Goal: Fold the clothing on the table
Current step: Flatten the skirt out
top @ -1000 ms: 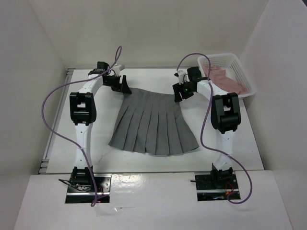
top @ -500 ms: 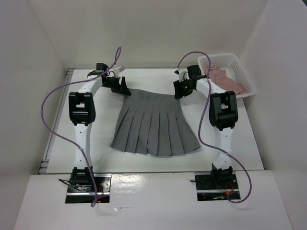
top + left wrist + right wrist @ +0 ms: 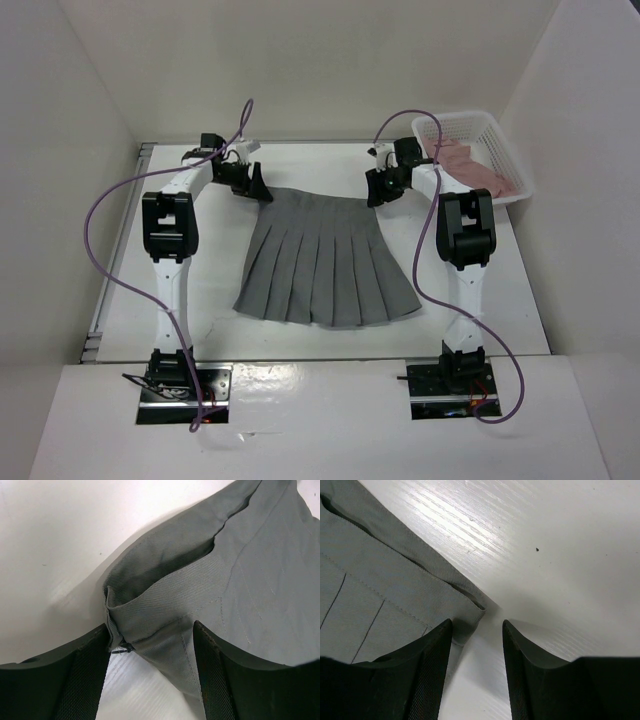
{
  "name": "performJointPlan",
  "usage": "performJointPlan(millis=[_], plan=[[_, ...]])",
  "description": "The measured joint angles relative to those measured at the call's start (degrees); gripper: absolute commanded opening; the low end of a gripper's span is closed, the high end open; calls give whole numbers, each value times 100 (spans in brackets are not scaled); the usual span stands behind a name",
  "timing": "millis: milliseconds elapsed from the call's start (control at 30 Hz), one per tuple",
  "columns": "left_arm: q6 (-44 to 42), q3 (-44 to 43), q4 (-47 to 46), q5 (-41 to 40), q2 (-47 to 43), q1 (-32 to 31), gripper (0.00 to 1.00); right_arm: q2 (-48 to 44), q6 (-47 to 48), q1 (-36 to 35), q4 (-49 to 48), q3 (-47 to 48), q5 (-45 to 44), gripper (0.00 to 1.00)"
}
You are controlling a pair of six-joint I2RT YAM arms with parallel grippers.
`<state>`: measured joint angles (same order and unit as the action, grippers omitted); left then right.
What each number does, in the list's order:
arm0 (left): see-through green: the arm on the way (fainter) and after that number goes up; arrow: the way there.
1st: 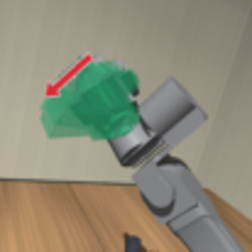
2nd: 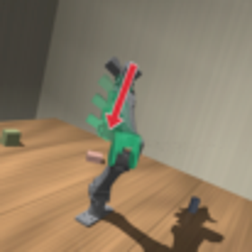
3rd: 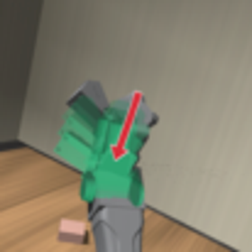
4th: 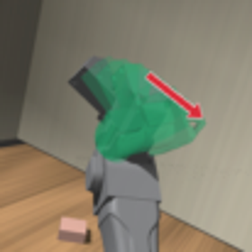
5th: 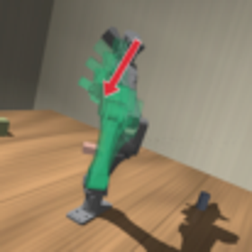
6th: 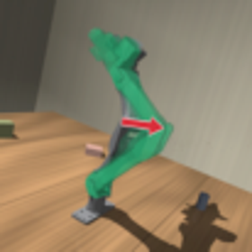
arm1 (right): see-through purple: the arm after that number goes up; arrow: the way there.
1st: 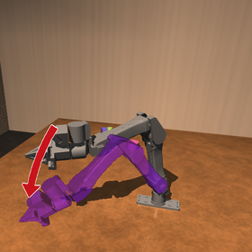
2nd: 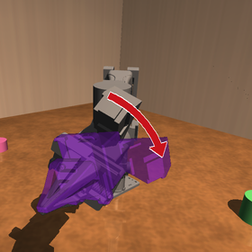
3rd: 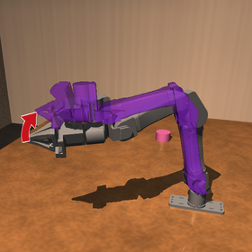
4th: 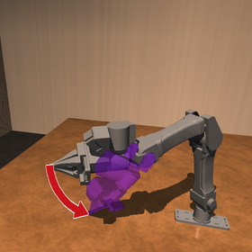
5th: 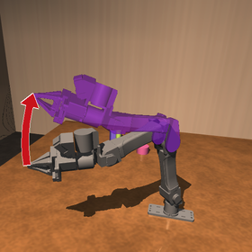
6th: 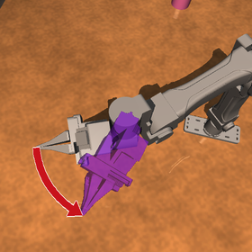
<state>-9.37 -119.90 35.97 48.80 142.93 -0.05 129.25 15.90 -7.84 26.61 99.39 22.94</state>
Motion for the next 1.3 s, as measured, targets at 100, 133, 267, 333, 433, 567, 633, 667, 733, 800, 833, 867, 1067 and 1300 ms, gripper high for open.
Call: performJointPlan(millis=[100,133,267,333,433,567,633,667,733,800,833,867,1067,1300], plan=[[-94,55,28,15,-33,-2,71,2,0,0,4,0,74,48],[-111,87,33,33,-50,0,70,4,0,0,4,0,111,47],[-149,223,85,59,-129,-2,70,26,0,0,7,0,254,47],[-197,238,131,61,-142,-2,70,33,0,0,17,7,315,47],[-256,249,179,70,-151,-2,69,37,2,0,57,15,400,43],[-280,280,216,92,-160,0,64,50,0,0,87,17,474,28],[-284,293,260,92,-162,0,59,52,2,0,96,17,485,21],[-289,297,282,90,-162,0,51,52,-2,0,111,22,487,14],[-306,321,337,35,-162,-2,40,52,-2,0,129,35,494,8],[-334,372,404,2,-162,0,22,52,-2,0,131,37,492,0],[-372,385,442,-20,-162,-2,15,55,-11,0,131,39,492,0],[-393,391,479,-28,-162,-2,10,55,-15,0,131,39,492,0],[-409,391,542,-37,-162,-2,0,55,-20,0,136,39,492,0],[-420,387,765,-87,-332,-2,0,2,-20,-28,229,39,492,0]])
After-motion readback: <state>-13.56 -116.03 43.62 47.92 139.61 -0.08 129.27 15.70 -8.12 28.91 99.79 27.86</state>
